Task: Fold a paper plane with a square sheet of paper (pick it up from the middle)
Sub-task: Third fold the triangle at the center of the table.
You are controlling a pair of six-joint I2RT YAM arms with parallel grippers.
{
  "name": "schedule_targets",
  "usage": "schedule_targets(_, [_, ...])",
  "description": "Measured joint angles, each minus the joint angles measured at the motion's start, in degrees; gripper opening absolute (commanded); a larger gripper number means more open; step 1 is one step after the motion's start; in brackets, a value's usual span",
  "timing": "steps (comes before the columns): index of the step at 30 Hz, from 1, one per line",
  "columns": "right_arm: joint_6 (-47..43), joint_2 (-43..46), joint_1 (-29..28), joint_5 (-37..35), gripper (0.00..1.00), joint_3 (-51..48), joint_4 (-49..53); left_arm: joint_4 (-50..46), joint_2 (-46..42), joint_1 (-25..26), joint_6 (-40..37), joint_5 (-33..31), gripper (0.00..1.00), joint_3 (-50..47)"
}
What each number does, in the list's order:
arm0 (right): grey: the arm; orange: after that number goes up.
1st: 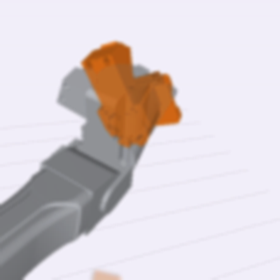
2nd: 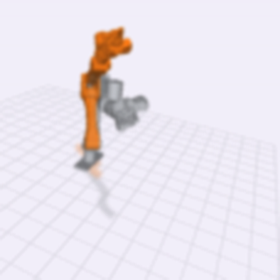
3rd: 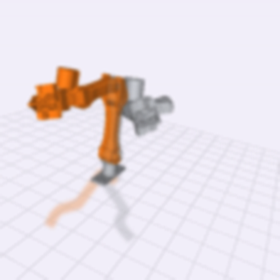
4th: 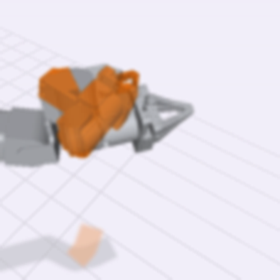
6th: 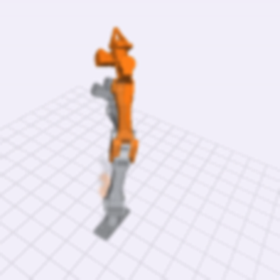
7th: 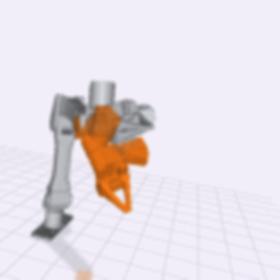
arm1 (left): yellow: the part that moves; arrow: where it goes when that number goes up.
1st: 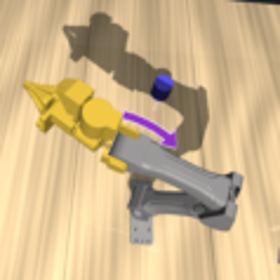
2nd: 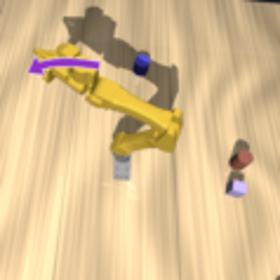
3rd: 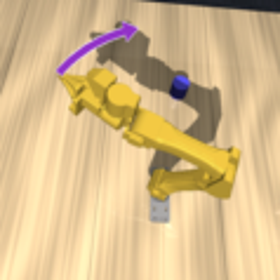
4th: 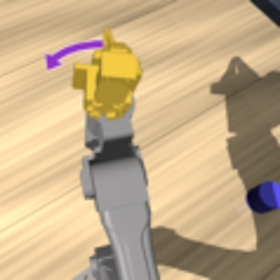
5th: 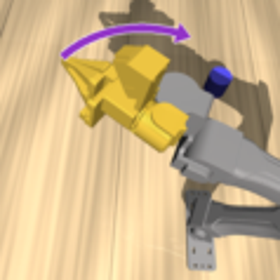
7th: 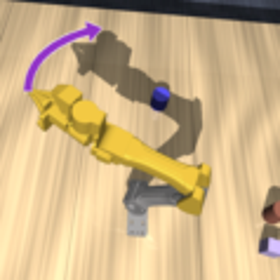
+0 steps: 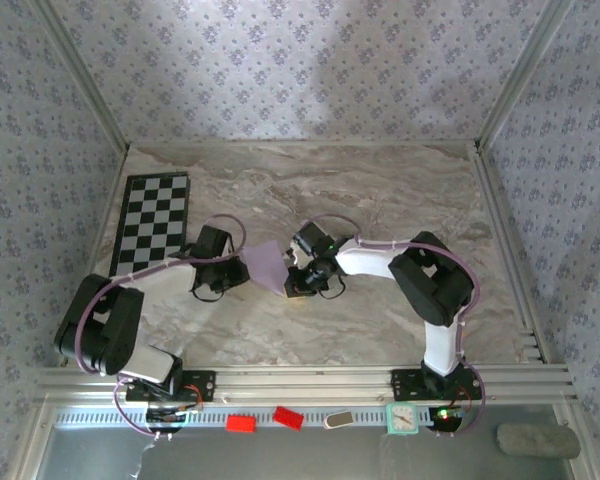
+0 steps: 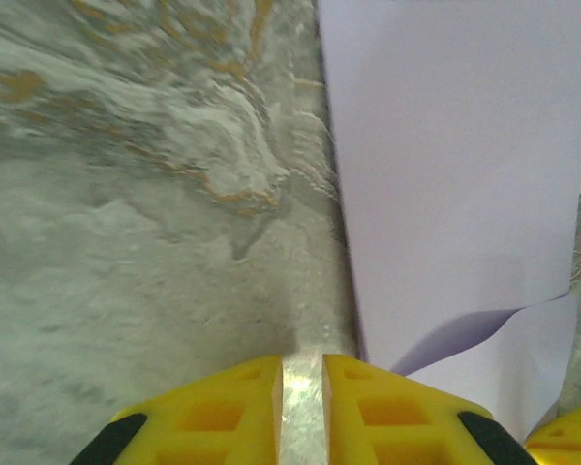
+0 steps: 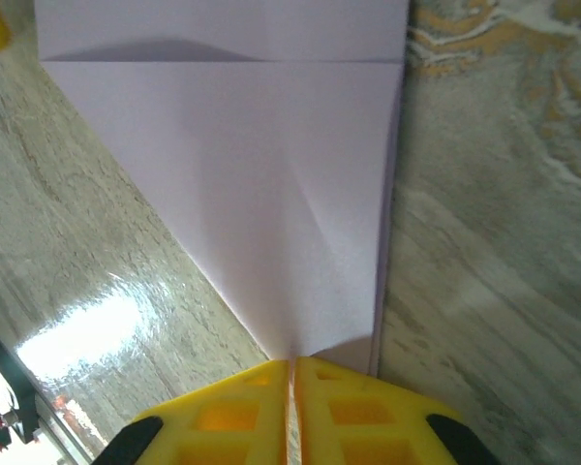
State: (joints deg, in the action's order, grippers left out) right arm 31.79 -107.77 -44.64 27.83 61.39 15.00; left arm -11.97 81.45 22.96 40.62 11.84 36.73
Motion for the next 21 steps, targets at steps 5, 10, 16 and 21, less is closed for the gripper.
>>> schedule_targets(5, [-0.50,4.94,0.15,-0.70,0.19,-1.18,-1.46,-3.06,-8.92,-0.04,3.76,-2.45,0.38,1.99])
schedule_targets(10, [-1.18,6.73,0.13,-1.57,0.20,0.57,-3.43,-3.08,-14.32,-0.09,8.57,-2.89,0.53,1.90])
schedule_targets(16, [-1.18,2.62,0.09,-3.80,0.20,3.89,-3.26,-0.39,-13.97,-0.09,14.27,1.81,0.57,-1.38])
schedule_targets(21, [-1.16,-1.75,0.11,-5.95,0.21,5.86,-2.27,2.82,-11.26,-0.09,17.90,6.47,0.60,-3.26])
